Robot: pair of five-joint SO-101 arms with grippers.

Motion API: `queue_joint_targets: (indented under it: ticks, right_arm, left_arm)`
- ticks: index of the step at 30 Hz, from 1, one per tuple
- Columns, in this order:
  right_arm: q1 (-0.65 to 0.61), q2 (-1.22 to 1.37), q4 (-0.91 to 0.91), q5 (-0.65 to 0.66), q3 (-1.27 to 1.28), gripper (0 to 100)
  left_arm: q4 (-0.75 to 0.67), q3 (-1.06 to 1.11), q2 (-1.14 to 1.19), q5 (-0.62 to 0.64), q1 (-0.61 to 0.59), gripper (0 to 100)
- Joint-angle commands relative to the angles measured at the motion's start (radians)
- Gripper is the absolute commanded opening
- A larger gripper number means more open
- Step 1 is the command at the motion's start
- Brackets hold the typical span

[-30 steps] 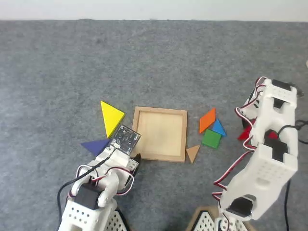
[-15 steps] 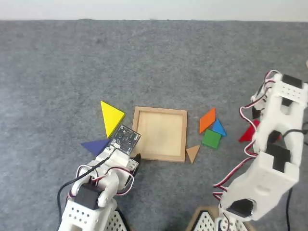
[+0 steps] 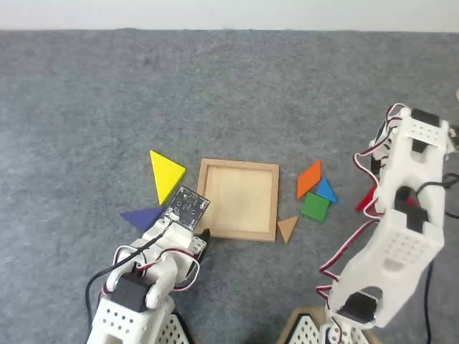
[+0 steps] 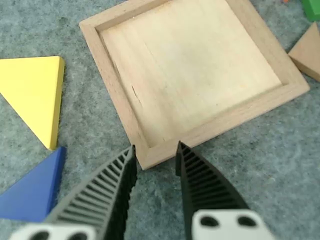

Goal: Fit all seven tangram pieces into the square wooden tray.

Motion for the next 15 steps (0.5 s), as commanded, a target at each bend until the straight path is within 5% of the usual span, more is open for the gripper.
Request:
queue_joint_targets:
  ticks: [1, 15]
  right_arm:
    - [0.016, 0.012, -0.005, -0.015, -0.078, 35.9]
    - [0.030, 0.110, -0.010, -0.021, -0.114, 30.7]
  left_arm:
    - [0.000, -0.007, -0.020, 0.005, -0.003, 13]
    - [0.000, -0.007, -0.020, 0.005, -0.003, 13]
